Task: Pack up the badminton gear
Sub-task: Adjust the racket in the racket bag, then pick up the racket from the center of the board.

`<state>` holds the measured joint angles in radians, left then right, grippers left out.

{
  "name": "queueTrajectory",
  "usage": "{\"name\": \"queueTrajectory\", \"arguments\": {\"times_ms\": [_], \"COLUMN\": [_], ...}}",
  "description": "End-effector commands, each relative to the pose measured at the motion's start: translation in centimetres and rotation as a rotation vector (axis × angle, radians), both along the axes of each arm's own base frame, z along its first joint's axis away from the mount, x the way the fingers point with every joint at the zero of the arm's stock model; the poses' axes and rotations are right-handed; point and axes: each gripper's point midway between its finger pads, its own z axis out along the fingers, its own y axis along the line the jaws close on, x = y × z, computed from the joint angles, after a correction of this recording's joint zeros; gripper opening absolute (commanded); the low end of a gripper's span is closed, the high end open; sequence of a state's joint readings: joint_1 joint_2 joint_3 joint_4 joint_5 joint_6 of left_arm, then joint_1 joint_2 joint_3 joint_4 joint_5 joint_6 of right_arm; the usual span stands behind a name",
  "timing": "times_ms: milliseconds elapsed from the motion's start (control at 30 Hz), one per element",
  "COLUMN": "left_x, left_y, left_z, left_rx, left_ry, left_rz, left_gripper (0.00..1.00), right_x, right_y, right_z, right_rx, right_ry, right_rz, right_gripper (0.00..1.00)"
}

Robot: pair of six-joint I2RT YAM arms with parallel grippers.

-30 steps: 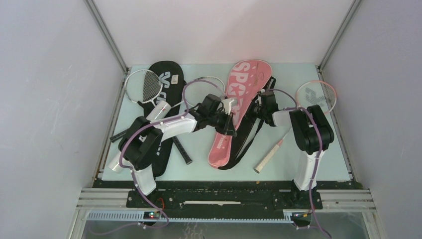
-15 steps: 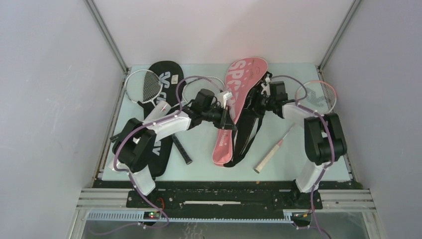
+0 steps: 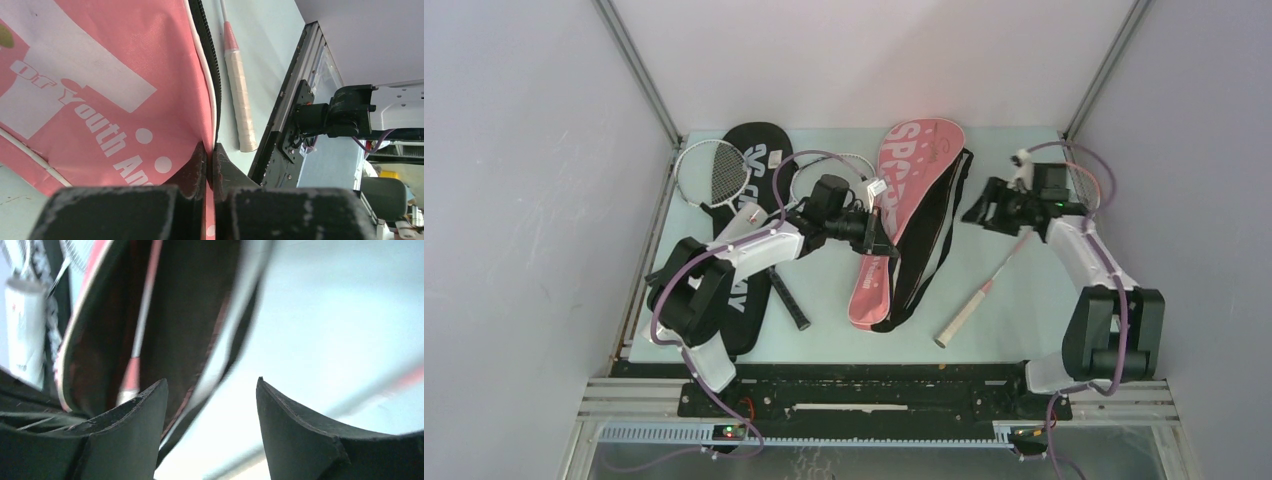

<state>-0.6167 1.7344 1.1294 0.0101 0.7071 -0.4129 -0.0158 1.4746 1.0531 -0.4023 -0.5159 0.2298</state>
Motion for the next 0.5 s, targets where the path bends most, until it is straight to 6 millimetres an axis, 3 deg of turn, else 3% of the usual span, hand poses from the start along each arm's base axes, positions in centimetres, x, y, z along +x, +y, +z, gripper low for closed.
{"name": "queueTrajectory", "arguments": {"times_ms": [0,233,467], "left_x": [1.2,1.3,0.9], "left_y": [-0.3,-0.2,0.4], "left_z": [2.5,2.0,0.3], "left_rx": [-0.076,-0.056,-0.001], "left_ry": [-0.073,-0.084,-0.103], "left_rz": [0.013,0.014,0.009], "left_gripper": [0.0,0.0,0.0], "right_x": [-0.6,0.3,2.3], "right_y": [-8.2,-15.5,-17.8], "right_z": [-1.0,-5.7,-8.6], "right_rx": [-0.13,-0.193,-0.251], "right_ry": [0.021,0.131,0.205], "right_rz": [-0.207,-0.391,-0.439], "right_gripper": [0.72,0.65,0.65]}}
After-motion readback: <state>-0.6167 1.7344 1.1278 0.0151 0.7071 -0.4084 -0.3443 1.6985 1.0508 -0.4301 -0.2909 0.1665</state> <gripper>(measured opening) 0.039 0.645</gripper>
